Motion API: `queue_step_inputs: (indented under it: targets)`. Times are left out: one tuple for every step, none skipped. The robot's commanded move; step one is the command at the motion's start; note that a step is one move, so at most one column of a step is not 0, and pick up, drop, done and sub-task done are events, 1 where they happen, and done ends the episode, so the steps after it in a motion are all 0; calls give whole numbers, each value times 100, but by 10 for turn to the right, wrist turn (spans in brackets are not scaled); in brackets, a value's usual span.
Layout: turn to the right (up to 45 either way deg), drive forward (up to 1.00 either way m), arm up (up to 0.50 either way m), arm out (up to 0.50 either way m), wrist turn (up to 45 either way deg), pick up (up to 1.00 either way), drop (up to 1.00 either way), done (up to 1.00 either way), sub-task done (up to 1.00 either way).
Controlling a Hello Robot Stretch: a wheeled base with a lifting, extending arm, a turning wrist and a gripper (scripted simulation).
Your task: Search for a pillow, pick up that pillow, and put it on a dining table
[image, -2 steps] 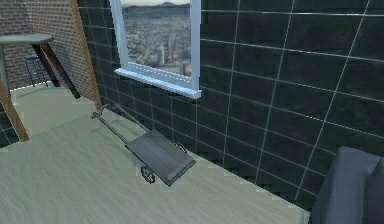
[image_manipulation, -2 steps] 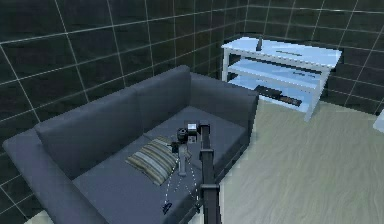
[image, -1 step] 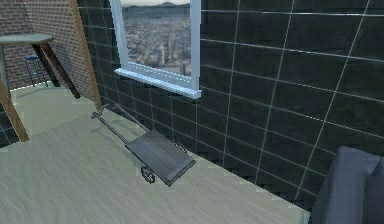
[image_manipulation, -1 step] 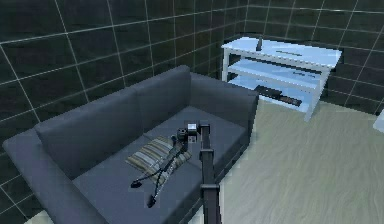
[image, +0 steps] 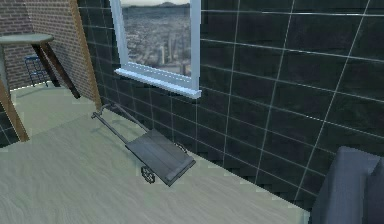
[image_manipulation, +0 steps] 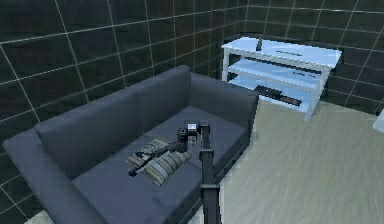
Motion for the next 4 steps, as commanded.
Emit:
queue_step_inputs:
  targets:
    - [0,0,0,0,390,0,0,0,0]
    - [0,0,-30,0,0,0,0,0,0]
    - [0,0,0,0,0,100,0,0,0]
    - [0,0,10,0,0,0,0,0,0]
